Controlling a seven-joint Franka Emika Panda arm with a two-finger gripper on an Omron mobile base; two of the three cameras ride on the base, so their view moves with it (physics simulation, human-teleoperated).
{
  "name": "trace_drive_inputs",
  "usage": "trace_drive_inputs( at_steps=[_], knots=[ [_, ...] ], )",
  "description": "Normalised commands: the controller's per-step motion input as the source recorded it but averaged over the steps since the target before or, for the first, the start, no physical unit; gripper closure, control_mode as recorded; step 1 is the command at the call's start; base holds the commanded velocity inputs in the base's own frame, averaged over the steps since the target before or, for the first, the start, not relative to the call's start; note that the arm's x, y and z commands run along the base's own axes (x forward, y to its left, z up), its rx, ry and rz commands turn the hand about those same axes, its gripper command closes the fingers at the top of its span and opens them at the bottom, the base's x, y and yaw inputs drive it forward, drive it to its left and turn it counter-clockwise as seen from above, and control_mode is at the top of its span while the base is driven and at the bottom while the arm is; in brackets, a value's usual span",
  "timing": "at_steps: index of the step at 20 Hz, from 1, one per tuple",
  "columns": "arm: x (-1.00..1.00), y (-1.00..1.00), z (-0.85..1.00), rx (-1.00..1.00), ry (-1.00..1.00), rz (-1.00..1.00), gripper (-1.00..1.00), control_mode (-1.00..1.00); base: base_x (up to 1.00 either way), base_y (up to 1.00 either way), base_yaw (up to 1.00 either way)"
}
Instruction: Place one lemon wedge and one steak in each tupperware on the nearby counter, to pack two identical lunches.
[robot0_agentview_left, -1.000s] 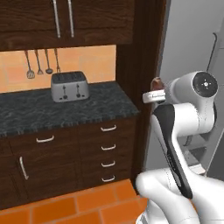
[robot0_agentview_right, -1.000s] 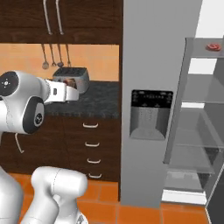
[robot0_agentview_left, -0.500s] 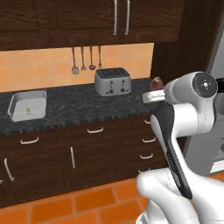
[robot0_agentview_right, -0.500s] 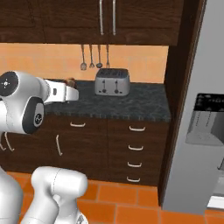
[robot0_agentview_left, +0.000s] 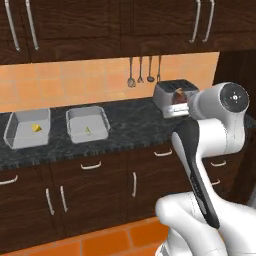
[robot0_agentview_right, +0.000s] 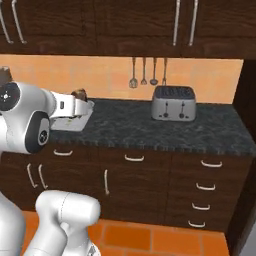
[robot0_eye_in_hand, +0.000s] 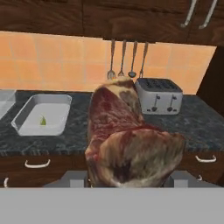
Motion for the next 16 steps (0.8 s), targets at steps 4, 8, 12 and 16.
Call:
trace_drive_inputs(
  at_steps=[4,8,12,16],
  knots=[
    [0.00,0.00,0.00,0.00,0.00,0.00,1.00,1.00,0.76,1.00,0.00],
    [0.00,0.00,0.00,0.00,0.00,0.00,1.00,1.00,0.99,1.00,0.00],
    [0.00,0.00,0.00,0.00,0.00,0.00,1.00,1.00,0.65,0.17,0.00],
    [0.00,0.00,0.00,0.00,0.00,0.00,1.00,1.00,0.34,0.00,0.00]
  ],
)
